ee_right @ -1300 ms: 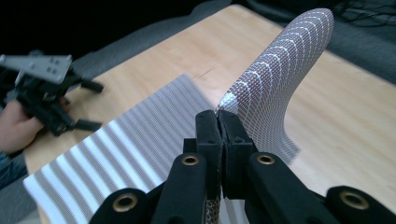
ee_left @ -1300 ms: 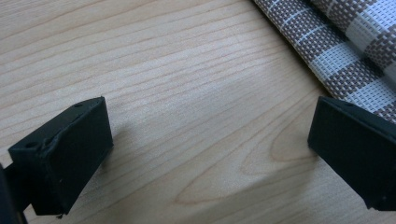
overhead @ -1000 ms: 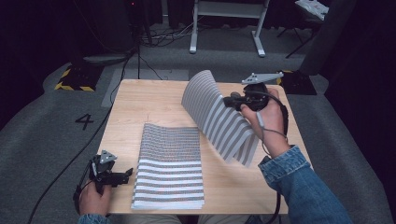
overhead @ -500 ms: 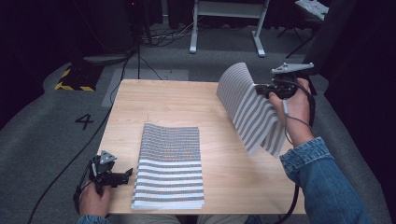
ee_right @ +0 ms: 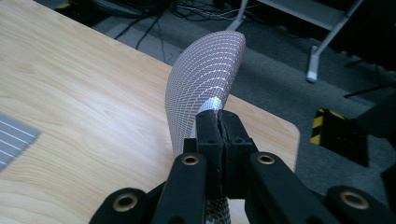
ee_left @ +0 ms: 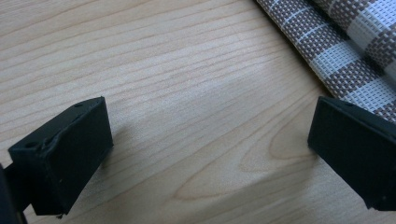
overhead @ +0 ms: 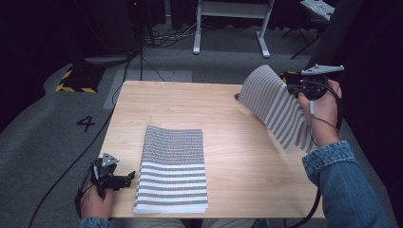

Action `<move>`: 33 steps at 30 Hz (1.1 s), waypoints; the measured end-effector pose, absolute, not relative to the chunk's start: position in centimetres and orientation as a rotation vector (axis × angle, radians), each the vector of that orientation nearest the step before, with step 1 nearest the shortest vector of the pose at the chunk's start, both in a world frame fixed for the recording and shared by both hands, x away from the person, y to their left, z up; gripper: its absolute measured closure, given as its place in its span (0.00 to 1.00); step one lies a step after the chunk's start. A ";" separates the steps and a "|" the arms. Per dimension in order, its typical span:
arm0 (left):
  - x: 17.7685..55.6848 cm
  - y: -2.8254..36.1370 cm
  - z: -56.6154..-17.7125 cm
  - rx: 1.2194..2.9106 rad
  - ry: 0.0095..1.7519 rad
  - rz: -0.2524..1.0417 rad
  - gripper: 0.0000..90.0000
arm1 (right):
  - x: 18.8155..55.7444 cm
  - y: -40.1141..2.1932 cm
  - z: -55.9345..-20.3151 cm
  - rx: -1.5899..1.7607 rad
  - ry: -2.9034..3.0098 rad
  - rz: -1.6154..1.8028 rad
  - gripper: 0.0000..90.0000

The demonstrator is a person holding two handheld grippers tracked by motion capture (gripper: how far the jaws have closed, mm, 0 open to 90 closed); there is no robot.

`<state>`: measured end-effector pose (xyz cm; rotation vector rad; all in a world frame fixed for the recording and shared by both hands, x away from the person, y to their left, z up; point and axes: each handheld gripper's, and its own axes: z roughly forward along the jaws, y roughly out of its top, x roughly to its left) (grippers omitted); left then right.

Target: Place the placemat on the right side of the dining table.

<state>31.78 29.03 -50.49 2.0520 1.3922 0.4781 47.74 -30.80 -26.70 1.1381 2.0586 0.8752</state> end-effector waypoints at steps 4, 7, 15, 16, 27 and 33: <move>31.8 29.0 -50.5 2.051 1.392 0.478 0.00 | 47.7 -31.0 -27.8 1.145 2.073 0.859 0.98; 31.8 29.0 -50.5 2.051 1.393 0.478 0.00 | 47.5 -30.2 -29.1 1.127 2.122 0.862 0.98; 31.8 29.0 -50.5 2.052 1.393 0.478 0.00 | 46.2 -27.2 -30.5 1.046 2.221 0.940 0.98; 31.8 29.0 -50.5 2.051 1.393 0.478 0.00 | 46.0 -26.8 -30.7 1.035 2.236 0.944 0.97; 31.8 29.0 -50.5 2.051 1.392 0.478 0.00 | 44.8 -23.7 -33.6 0.997 2.378 0.978 0.93; 31.8 29.0 -50.5 2.051 1.392 0.478 0.00 | 44.3 -22.2 -35.1 1.050 2.439 1.109 0.48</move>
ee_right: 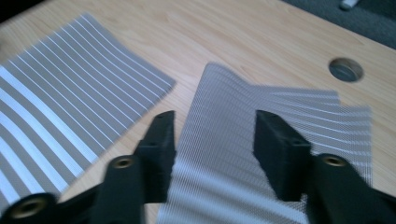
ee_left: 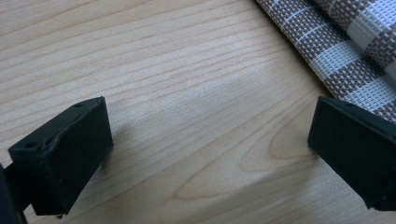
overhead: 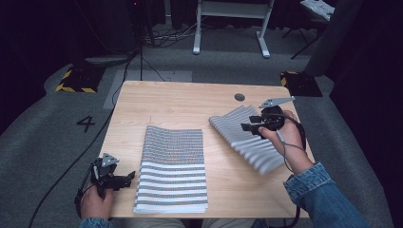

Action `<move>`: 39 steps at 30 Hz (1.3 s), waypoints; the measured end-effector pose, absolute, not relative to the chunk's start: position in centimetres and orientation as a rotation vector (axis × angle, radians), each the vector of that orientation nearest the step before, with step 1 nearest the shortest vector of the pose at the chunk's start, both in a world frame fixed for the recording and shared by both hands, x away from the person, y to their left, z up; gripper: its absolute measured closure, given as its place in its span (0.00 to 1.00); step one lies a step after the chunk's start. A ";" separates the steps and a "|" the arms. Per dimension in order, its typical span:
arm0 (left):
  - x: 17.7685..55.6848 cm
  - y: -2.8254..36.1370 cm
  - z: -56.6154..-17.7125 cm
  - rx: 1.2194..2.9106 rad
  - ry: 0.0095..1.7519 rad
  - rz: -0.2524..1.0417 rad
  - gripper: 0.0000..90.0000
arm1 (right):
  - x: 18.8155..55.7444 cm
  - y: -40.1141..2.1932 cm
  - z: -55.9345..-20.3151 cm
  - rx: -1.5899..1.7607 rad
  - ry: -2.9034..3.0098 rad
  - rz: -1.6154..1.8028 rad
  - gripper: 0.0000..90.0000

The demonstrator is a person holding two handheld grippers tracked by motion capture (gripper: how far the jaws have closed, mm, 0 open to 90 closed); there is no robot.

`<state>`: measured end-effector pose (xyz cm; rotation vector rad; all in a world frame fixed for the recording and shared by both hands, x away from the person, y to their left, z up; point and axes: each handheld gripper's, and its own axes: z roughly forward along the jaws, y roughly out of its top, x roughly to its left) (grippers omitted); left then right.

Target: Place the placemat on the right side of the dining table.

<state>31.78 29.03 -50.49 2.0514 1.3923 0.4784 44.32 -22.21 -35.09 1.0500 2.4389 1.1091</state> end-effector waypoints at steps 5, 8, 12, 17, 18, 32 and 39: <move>31.8 29.0 -50.5 2.051 1.393 0.478 0.00 | 43.6 -22.2 -34.2 1.078 2.342 1.124 0.39; 31.8 29.0 -50.5 2.051 1.393 0.478 0.00 | 43.3 -23.2 -34.1 1.114 2.279 1.109 0.37; 31.8 29.0 -50.5 2.051 1.393 0.479 0.00 | 43.3 -25.2 -35.0 1.181 2.240 1.083 0.37; 31.8 29.0 -50.5 2.051 1.393 0.478 0.00 | 43.5 -29.3 -38.3 1.330 2.187 0.977 0.37; 31.8 29.0 -50.5 2.051 1.393 0.479 0.00 | 43.5 -29.3 -38.3 1.330 2.187 0.977 0.37; 31.8 29.0 -50.5 2.051 1.393 0.479 0.00 | 40.5 -36.3 -46.1 1.572 2.132 0.804 0.30; 31.8 29.0 -50.5 2.051 1.393 0.479 0.00 | 39.6 -37.3 -48.3 1.625 2.148 0.763 0.33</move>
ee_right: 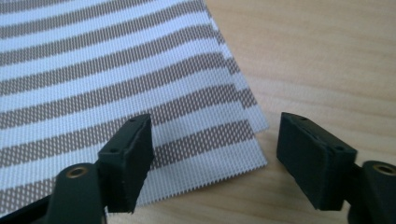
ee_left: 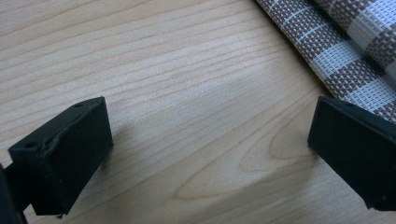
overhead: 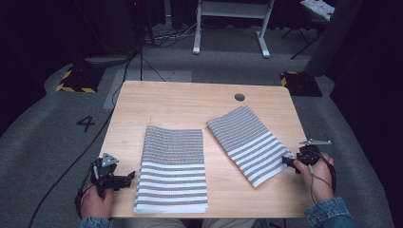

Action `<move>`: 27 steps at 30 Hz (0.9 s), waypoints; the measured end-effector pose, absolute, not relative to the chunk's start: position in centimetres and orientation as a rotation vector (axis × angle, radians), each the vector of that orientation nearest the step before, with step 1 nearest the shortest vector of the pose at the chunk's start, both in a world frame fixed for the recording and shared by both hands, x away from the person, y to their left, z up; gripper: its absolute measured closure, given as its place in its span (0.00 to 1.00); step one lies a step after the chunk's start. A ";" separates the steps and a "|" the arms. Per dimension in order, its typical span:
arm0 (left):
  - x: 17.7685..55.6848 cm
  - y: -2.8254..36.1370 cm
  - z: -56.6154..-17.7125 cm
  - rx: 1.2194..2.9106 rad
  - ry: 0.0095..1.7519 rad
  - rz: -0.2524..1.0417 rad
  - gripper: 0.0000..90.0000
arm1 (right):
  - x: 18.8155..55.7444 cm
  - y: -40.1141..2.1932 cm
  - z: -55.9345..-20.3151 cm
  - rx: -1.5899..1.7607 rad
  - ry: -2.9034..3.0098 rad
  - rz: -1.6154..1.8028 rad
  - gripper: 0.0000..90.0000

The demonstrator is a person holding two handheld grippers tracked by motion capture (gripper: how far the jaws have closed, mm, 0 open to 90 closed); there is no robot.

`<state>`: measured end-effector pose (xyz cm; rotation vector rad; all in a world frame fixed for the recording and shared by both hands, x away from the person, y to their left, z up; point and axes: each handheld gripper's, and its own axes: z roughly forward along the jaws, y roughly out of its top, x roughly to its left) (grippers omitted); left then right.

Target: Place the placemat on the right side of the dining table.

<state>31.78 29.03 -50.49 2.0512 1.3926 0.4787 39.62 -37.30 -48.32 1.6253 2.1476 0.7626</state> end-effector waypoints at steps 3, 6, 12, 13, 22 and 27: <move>31.8 29.0 -50.5 2.051 1.393 0.479 0.00 | 39.2 -37.0 -48.3 1.595 2.152 0.749 0.49; 31.8 29.0 -50.5 2.051 1.393 0.479 0.00 | 38.9 -36.3 -47.6 1.571 2.209 0.743 0.77; 31.8 29.0 -50.5 2.051 1.393 0.479 0.00 | 38.7 -35.7 -46.7 1.561 2.170 0.747 0.89; 31.8 29.0 -50.5 2.051 1.393 0.479 0.00 | 38.6 -35.7 -46.5 1.557 2.154 0.756 0.89; 31.8 29.0 -50.5 2.051 1.393 0.479 0.00 | 37.6 -34.3 -43.0 1.419 2.116 0.863 0.94; 31.8 29.0 -50.5 2.052 1.393 0.479 0.00 | 36.4 -31.6 -40.8 1.277 2.156 0.938 0.94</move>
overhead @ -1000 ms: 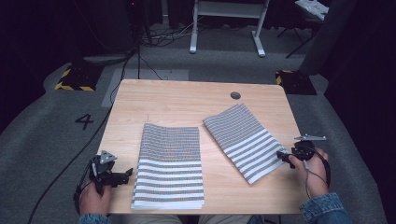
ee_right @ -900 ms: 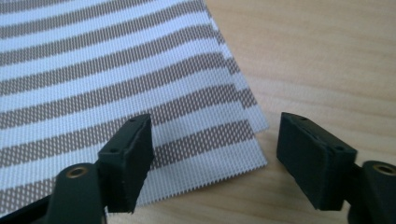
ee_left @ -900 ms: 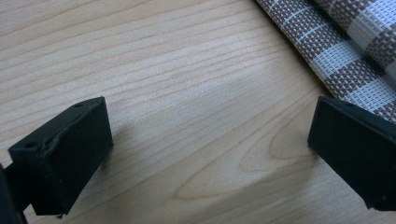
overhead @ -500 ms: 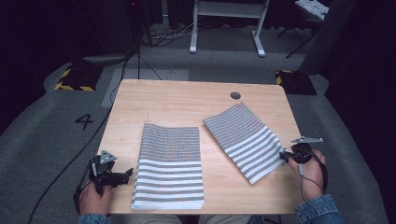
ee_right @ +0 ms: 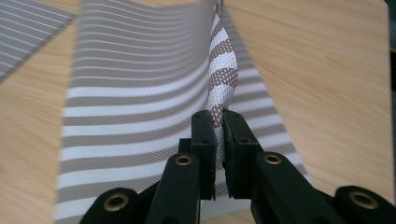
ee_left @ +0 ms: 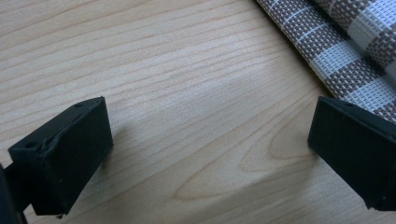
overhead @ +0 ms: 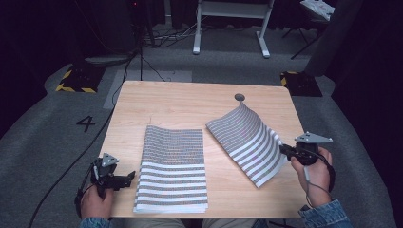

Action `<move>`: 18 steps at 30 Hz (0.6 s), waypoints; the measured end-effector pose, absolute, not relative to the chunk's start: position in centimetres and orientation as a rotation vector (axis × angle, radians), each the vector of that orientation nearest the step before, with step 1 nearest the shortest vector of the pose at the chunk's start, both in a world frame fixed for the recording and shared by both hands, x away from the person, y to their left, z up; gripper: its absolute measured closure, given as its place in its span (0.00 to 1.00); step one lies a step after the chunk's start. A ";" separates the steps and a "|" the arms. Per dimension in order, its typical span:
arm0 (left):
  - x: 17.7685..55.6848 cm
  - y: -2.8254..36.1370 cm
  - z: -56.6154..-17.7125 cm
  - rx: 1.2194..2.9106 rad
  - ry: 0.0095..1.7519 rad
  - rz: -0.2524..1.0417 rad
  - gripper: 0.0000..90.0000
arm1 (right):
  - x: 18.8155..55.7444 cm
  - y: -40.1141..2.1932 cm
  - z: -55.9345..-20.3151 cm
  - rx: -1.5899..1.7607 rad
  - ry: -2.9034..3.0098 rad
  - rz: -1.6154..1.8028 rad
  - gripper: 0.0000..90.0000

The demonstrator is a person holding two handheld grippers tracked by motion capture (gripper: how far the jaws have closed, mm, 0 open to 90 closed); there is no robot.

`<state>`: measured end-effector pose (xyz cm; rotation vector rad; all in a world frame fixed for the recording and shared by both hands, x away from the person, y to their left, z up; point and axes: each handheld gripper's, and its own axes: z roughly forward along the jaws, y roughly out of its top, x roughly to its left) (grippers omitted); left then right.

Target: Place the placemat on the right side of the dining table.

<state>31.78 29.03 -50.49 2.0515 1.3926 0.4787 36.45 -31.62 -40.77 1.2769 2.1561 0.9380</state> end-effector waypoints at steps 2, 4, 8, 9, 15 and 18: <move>31.8 29.0 -50.5 2.051 1.393 0.479 0.00 | 35.8 -30.2 -40.1 1.214 2.181 0.978 0.94; 31.8 29.0 -50.5 2.051 1.393 0.479 0.00 | 35.2 -28.6 -39.4 1.146 2.214 1.012 0.94; 31.8 29.0 -50.5 2.051 1.393 0.479 0.00 | 33.5 -25.4 -38.2 1.012 2.274 1.089 0.94; 31.8 29.0 -50.5 2.051 1.393 0.479 0.00 | 32.8 -24.5 -38.0 0.979 2.290 1.114 0.94; 31.8 29.0 -50.5 2.051 1.393 0.479 0.00 | 30.2 -21.5 -37.8 0.846 2.371 1.210 0.94; 31.8 29.0 -50.5 2.051 1.393 0.479 0.00 | 29.0 -20.4 -38.0 0.798 2.421 1.250 0.94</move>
